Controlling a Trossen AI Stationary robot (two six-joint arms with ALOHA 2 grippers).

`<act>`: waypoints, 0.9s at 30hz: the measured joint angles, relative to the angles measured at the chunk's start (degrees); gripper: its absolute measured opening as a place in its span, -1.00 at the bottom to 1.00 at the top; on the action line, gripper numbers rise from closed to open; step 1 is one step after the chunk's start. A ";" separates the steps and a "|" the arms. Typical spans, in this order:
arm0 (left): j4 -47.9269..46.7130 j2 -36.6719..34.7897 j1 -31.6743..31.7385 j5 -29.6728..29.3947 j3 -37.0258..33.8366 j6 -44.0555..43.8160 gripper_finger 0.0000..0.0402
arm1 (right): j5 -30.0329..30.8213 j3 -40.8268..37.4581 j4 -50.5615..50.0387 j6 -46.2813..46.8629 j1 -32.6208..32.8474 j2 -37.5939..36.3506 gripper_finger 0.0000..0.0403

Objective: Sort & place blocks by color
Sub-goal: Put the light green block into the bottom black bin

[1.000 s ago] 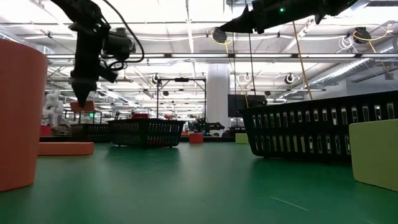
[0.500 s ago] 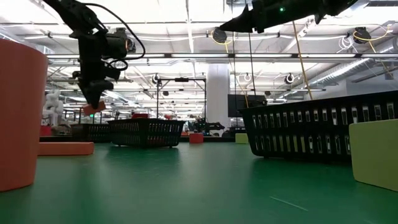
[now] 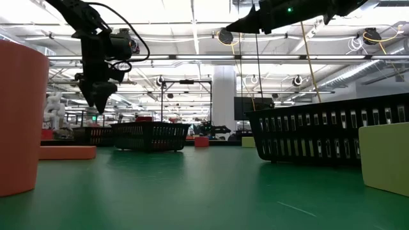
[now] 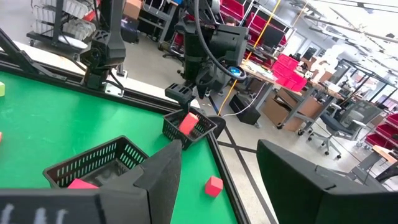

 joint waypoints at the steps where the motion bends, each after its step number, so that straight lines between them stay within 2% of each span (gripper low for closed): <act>1: -0.03 0.00 -0.49 0.00 0.00 -0.17 0.86 | 0.08 0.00 0.00 0.00 -0.06 0.00 0.02; 9: -2.74 0.00 -7.38 0.02 0.03 -2.43 0.87 | 5.43 -0.80 -0.07 -1.41 -0.86 0.00 0.02; 16: -15.20 -0.17 -14.22 3.99 4.10 -10.51 0.87 | 6.16 -1.55 -2.02 -1.19 -3.00 0.00 0.02; 19: -12.47 -2.22 -16.41 8.69 4.23 -12.32 0.87 | 6.19 -1.55 -3.59 0.94 -4.91 0.00 0.02; 23: -1.92 -6.65 -19.43 14.21 2.27 -13.23 0.87 | 6.17 -1.57 -6.89 4.28 -8.04 0.00 0.02; 27: 7.06 -11.83 -21.65 14.96 -0.02 -13.81 0.87 | 6.08 -1.57 -9.57 7.86 -10.59 0.00 0.02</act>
